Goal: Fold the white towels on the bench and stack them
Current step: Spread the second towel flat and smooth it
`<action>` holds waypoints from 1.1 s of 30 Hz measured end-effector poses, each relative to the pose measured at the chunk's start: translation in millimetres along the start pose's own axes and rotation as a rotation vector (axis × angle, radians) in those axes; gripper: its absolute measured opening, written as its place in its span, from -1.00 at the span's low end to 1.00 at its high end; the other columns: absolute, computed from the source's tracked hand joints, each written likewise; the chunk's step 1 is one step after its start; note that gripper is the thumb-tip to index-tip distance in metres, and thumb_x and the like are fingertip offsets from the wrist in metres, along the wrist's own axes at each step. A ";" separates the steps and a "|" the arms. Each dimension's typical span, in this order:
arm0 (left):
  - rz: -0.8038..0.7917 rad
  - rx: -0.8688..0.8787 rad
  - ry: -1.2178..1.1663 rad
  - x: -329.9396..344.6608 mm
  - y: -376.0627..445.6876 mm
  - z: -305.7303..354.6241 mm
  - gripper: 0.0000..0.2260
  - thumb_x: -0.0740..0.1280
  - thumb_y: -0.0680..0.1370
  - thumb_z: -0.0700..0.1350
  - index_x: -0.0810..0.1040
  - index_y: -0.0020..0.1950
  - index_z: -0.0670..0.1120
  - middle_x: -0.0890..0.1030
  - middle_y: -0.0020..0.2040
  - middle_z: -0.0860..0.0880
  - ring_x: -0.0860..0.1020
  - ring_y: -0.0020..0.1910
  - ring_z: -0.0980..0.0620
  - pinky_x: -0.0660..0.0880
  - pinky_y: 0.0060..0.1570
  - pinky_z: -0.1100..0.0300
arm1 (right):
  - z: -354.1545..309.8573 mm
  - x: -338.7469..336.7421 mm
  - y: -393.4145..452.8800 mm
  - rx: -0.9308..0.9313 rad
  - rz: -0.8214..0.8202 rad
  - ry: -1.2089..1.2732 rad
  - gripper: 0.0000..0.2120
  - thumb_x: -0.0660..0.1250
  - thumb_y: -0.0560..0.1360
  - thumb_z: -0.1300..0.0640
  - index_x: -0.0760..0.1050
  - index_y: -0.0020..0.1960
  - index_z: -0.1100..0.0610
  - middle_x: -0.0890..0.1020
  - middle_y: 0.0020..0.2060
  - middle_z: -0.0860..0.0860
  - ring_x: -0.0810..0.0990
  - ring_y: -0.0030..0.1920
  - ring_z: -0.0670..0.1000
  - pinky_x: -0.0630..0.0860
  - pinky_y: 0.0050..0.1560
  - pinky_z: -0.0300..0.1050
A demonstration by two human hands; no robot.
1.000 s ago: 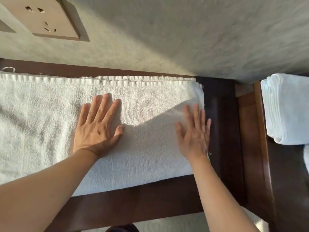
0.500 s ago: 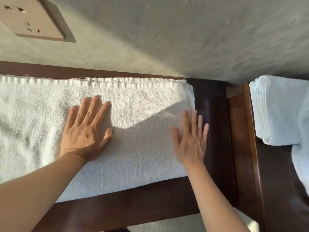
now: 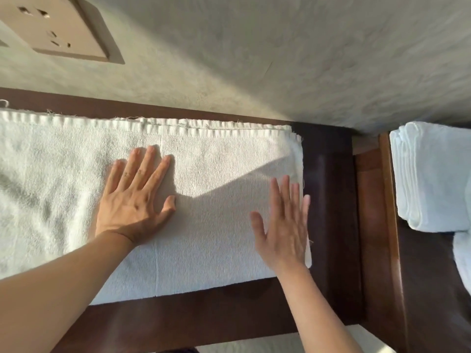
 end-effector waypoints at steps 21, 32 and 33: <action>-0.047 0.002 0.012 -3.8 1.5 4.0 -0.29 -0.01 0.58 0.28 -0.14 0.67 0.08 -0.11 0.68 0.00 -0.15 0.65 -0.04 -0.07 0.60 -0.13 | -20.0 10.2 102.4 -0.082 -0.072 -0.062 -0.37 -0.14 0.66 -0.26 -0.15 0.66 -0.08 -0.16 0.65 -0.01 -0.25 0.63 0.02 -0.20 0.60 0.16; -0.038 0.017 -0.025 -7.9 0.6 6.0 -0.31 -0.12 0.61 0.34 -0.13 0.67 0.06 -0.09 0.68 0.01 -0.13 0.65 -0.05 -0.06 0.60 -0.11 | -141.2 33.6 51.8 -0.408 -0.071 0.038 -0.39 -0.05 0.67 -0.19 0.01 0.66 0.00 0.00 0.65 -0.01 -0.14 0.64 0.04 -0.15 0.60 0.21; -0.034 0.018 -0.026 -7.9 1.1 6.7 -0.31 -0.12 0.62 0.33 -0.13 0.67 0.05 -0.08 0.68 0.01 -0.12 0.65 -0.05 -0.05 0.60 -0.12 | -128.3 33.0 58.7 -0.374 -0.063 0.019 -0.39 -0.06 0.66 -0.19 0.00 0.66 -0.01 -0.01 0.65 -0.02 -0.13 0.64 0.04 -0.14 0.60 0.20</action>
Point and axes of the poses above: each hand's wrist, its own y-axis towards the middle knuckle, its own x-axis out of the palm, z = x × y, the point moved 7 cm from there along y, towards the middle knuckle
